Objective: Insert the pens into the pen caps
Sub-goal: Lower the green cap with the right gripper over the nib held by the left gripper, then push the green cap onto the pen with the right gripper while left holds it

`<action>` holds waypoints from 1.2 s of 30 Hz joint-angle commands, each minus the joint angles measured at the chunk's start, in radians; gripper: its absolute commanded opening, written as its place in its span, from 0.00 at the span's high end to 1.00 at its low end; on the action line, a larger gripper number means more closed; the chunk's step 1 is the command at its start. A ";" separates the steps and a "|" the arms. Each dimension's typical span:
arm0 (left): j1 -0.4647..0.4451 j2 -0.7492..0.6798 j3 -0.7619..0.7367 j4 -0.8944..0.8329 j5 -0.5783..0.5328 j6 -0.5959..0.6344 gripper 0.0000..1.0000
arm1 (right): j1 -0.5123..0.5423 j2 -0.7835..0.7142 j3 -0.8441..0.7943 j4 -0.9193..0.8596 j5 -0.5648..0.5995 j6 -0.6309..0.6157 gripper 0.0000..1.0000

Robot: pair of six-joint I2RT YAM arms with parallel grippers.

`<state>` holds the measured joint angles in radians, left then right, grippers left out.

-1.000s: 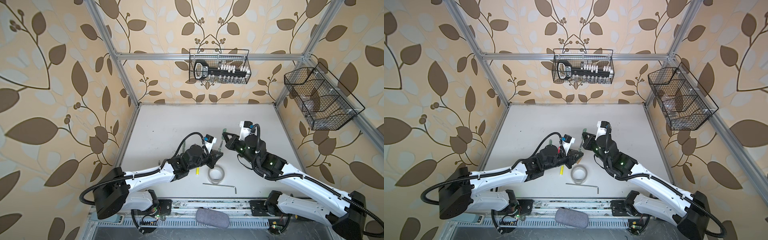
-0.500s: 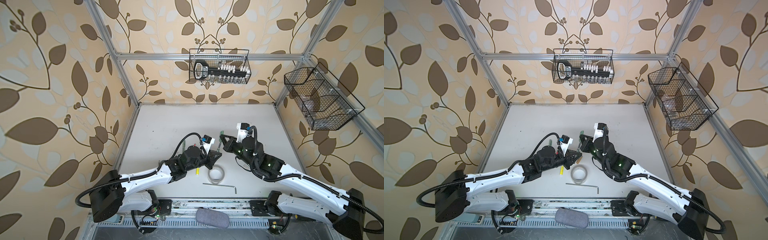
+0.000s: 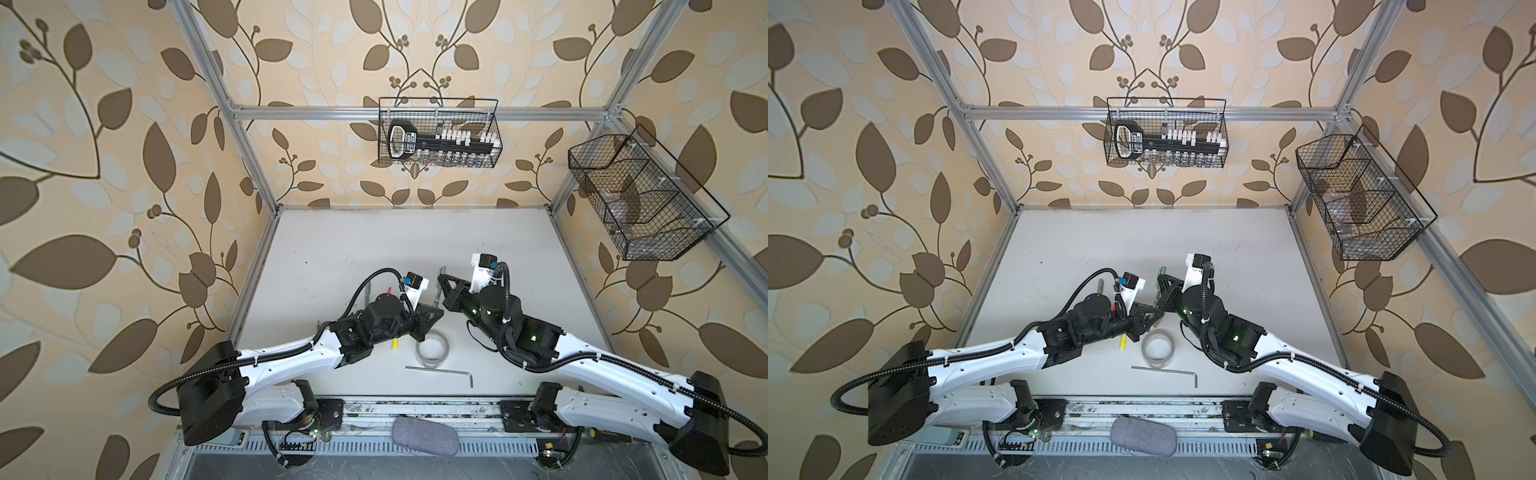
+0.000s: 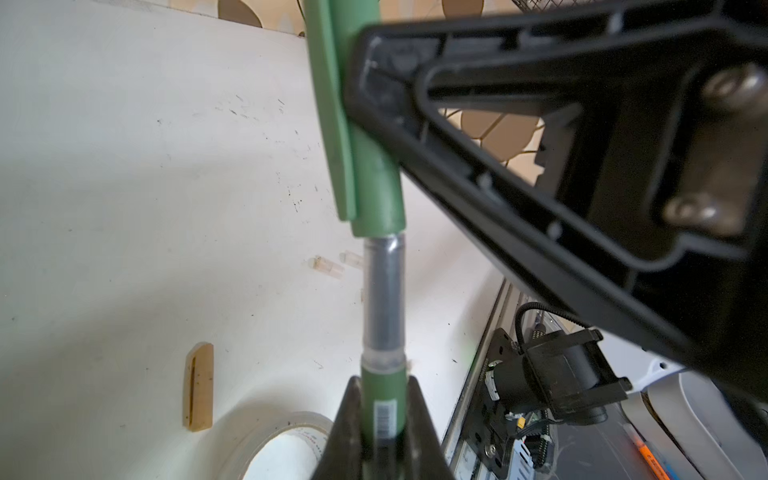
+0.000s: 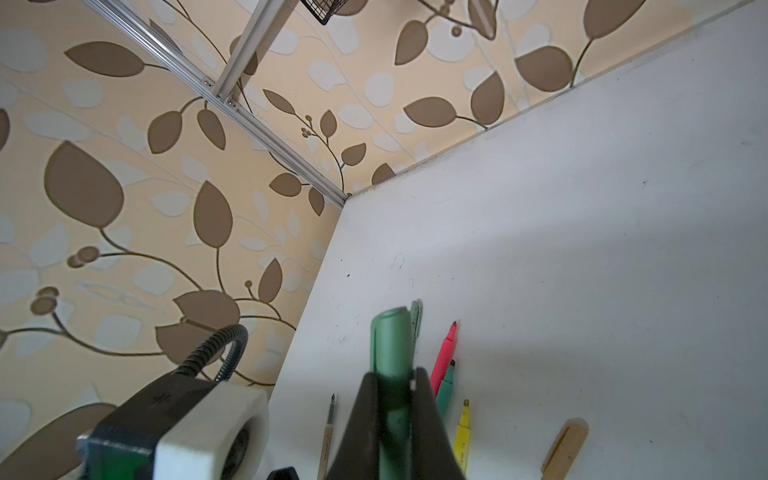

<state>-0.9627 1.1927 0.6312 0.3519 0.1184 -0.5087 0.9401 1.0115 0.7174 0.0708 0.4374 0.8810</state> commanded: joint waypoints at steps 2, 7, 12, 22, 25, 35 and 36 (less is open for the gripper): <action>-0.002 -0.066 -0.011 0.074 -0.044 -0.017 1.00 | 0.023 -0.012 -0.039 -0.019 0.026 0.016 1.00; -0.002 -0.092 -0.031 0.077 -0.069 -0.016 1.00 | 0.032 -0.014 -0.048 -0.012 0.018 0.024 1.00; -0.002 -0.087 -0.034 0.092 -0.051 -0.003 1.00 | 0.072 -0.015 -0.058 0.012 0.023 0.037 1.00; -0.002 -0.102 -0.066 0.130 -0.040 0.041 1.00 | 0.147 -0.024 -0.059 0.003 0.059 0.077 0.76; -0.002 -0.110 -0.069 0.127 -0.036 0.056 1.00 | 0.149 -0.060 -0.050 -0.034 0.080 0.071 0.62; -0.002 -0.134 -0.085 0.143 0.020 0.116 1.00 | 0.140 -0.155 0.049 -0.171 0.121 -0.016 0.29; -0.002 -0.133 -0.085 0.143 0.031 0.120 1.00 | 0.131 -0.157 0.059 -0.175 0.114 -0.025 0.27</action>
<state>-0.9627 1.0863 0.5507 0.4389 0.1101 -0.4335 1.0809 0.8673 0.7277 -0.0483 0.5293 0.8902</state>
